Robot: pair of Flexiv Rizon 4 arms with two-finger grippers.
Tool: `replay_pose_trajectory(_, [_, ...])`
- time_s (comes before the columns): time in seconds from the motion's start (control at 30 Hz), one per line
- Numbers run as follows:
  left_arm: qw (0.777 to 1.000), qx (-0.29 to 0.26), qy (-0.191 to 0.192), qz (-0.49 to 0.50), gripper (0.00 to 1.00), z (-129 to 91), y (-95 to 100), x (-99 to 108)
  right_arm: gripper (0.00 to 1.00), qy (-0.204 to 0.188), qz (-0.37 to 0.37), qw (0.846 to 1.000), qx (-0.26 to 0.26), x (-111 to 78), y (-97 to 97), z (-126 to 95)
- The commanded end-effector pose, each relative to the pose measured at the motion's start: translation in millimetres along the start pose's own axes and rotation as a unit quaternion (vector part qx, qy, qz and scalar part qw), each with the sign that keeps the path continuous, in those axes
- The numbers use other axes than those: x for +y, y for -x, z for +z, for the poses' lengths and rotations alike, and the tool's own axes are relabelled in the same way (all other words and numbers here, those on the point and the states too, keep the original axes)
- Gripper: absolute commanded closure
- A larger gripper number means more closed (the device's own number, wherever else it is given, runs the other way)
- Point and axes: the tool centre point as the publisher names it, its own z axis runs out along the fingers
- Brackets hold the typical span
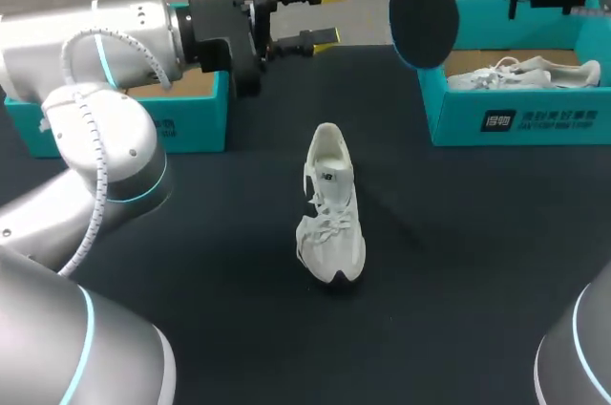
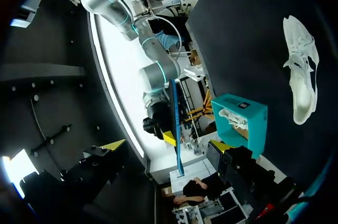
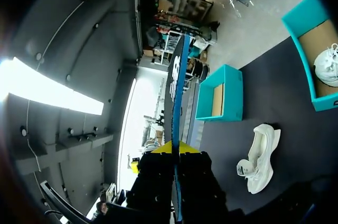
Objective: Take the shoe out of the shoebox, open the shoe tongue, remove and reinsert the insole, then place the shoe into the shoebox
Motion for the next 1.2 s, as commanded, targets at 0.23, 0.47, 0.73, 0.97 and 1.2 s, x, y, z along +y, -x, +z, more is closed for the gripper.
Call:
replay_pose_trajectory(0.23, [0.999,-0.037,-0.02,-0.007,0.0,25.7,-8.9,10.9,1.0,-0.019,0.004,1.0,-0.005,0.5,-3.3,21.8])
replay_pose_trajectory(0.47, [0.999,-0.036,-0.035,-0.01,0.0,35.8,-15.0,14.4,1.0,-0.032,0.001,0.999,-0.005,-7.8,-7.3,30.3])
replay_pose_trajectory(0.73, [0.998,-0.04,-0.04,-0.02,0.0,43.7,-22.5,17.9,1.0,-0.035,0.004,0.999,-0.005,-12.3,-7.7,35.7])
replay_pose_trajectory(0.97, [0.997,-0.051,-0.045,-0.03,0.0,49.7,-22.6,17.4,1.0,-0.036,0.012,0.999,-0.006,-16.3,-2.3,41.7])
replay_pose_trajectory(1.2, [0.997,-0.045,-0.048,-0.043,0.01,55.6,-32.0,13.6,1.0,-0.044,0.014,0.999,-0.007,-18.2,-1.5,47.0])
